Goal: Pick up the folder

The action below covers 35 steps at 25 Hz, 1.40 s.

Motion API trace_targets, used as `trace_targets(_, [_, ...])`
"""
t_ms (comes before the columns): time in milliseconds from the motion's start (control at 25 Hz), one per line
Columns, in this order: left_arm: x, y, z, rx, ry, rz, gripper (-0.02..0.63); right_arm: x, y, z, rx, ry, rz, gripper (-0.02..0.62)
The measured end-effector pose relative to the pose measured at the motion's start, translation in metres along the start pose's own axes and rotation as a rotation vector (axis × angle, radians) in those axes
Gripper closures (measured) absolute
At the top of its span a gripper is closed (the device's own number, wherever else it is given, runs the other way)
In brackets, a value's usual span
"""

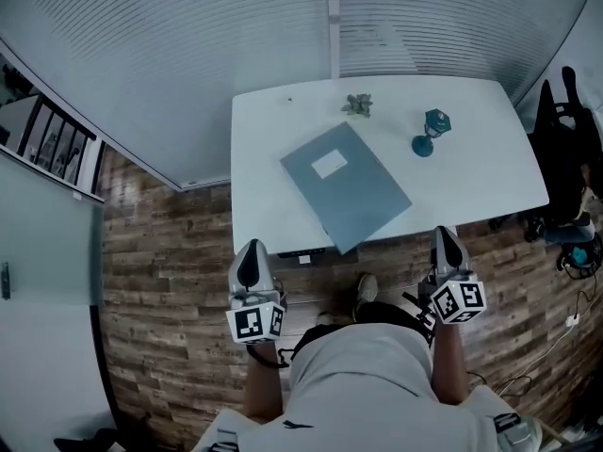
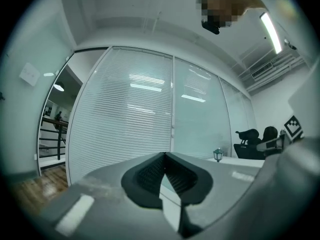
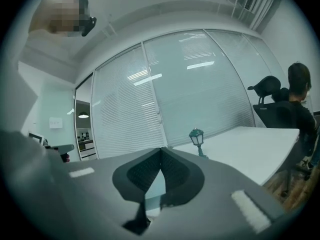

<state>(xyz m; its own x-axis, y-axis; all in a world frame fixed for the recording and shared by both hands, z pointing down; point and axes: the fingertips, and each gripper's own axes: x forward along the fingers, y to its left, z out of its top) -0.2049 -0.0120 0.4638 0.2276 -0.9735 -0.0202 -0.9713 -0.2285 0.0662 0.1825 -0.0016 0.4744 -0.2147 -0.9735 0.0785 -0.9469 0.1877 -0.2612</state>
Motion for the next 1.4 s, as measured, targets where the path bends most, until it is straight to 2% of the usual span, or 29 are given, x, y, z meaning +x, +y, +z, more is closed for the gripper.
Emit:
trace_targets(560, [0.061,-0.031,0.002,-0.032,-0.007,0.154,0.600,0.103,-0.046,0.025,-0.041,0.062,0.188,0.594])
trace_targets(760, [0.077,-0.034,-0.014,-0.015,0.046,0.141,0.600,0.120,-0.054,0.016,-0.034,0.094,0.179,0.594])
trace_targets(960, [0.103,-0.020,-0.013,-0.049,0.039,0.133,0.600,0.143,-0.047,0.003,-0.028,0.131,0.185,0.594])
trace_targets(1200, [0.108,-0.003,-0.028,-0.074,0.089,0.096,0.600,0.171,-0.041,-0.023,-0.073,0.266,0.159,0.593])
trace_targets(1400, [0.102,0.019,-0.040,-0.104,0.116,0.120,0.600,0.200,-0.029,-0.059,-0.155,0.468,0.187,0.551])
